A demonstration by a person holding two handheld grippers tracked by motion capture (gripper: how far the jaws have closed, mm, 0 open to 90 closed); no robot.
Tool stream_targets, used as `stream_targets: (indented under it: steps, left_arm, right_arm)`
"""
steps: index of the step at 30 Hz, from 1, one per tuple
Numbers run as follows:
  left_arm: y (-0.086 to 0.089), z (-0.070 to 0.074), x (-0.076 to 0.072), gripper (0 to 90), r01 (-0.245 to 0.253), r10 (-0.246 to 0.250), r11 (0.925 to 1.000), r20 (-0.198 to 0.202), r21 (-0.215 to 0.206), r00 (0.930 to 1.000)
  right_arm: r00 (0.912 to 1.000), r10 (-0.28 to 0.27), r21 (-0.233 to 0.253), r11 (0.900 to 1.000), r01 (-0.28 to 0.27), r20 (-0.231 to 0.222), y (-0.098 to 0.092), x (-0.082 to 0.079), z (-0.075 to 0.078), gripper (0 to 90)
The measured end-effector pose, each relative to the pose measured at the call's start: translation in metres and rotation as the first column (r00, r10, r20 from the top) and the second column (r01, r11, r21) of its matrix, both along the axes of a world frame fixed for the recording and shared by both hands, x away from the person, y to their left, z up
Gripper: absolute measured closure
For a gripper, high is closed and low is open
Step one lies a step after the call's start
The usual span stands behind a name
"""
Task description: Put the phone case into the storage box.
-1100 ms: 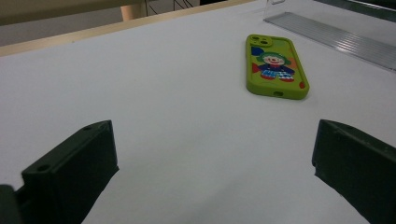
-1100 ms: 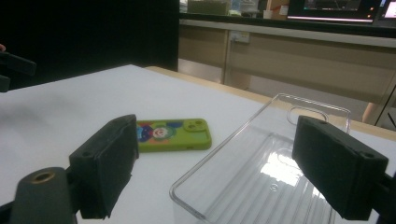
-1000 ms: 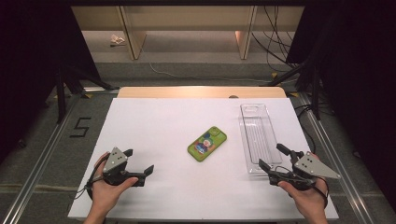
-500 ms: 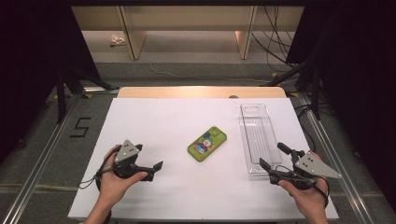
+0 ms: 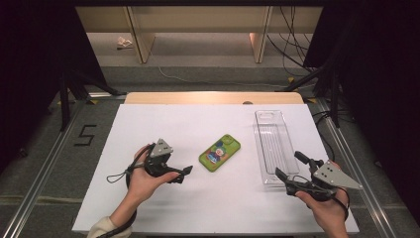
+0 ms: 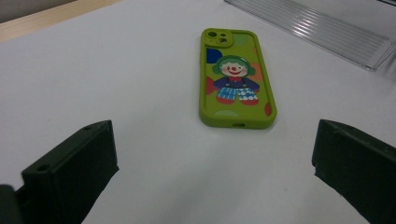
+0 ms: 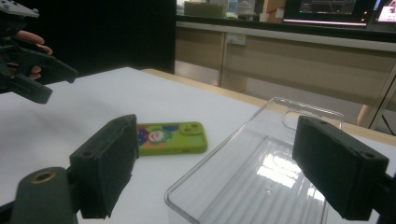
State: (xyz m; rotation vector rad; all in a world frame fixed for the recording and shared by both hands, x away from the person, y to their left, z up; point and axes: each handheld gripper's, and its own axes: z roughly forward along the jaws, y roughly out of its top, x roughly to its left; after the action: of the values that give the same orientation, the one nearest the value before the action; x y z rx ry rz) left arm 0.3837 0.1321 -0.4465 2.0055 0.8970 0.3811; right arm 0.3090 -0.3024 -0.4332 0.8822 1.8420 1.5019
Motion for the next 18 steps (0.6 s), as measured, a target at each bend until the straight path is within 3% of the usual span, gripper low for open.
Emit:
stream_targets:
  steps: [6, 12, 13, 14, 15, 18]
  left_arm:
    - [-0.018, 0.001, 0.007, 7.4, 0.01, -0.01, 0.9999, -0.001, 0.007, 0.9999]
    - [-0.034, 0.001, 0.014, 50.8, 0.018, -0.018, 0.9998, -0.009, 0.011, 0.9998]
    - [-0.037, 0.001, 0.015, 50.8, 0.028, -0.028, 0.9994, -0.01, 0.017, 0.9996]
    - [-0.042, 0.001, 0.017, 65.8, 0.054, -0.053, 0.9975, -0.022, 0.046, 0.9984]
    - [-0.042, 0.001, 0.017, 71.4, 0.054, -0.053, 0.9975, -0.022, 0.046, 0.9984]
    - [-0.052, -0.001, 0.02, 85.6, 0.115, -0.112, 0.991, -0.054, 0.068, 0.9923]
  right_arm:
    - [1.0, -0.001, 0.003, 1.0, 0.001, 0.001, -0.001, 0.0, 0.0, 15.8]
    - [1.0, -0.002, 0.005, 1.0, 0.002, 0.004, -0.001, 0.0, 0.0, 15.9]
    - [1.0, -0.002, 0.005, 1.0, 0.002, 0.004, -0.001, 0.0, 0.0, 15.9]
    - [1.0, -0.003, 0.007, 1.0, 0.003, 0.003, -0.001, 0.0, 0.0, 15.9]
    - [1.0, -0.003, 0.007, 1.0, 0.003, 0.003, -0.001, 0.0, 0.0, 15.9]
    - [1.0, -0.006, 0.004, 1.0, 0.006, 0.0, -0.001, 0.001, -0.001, 15.9]
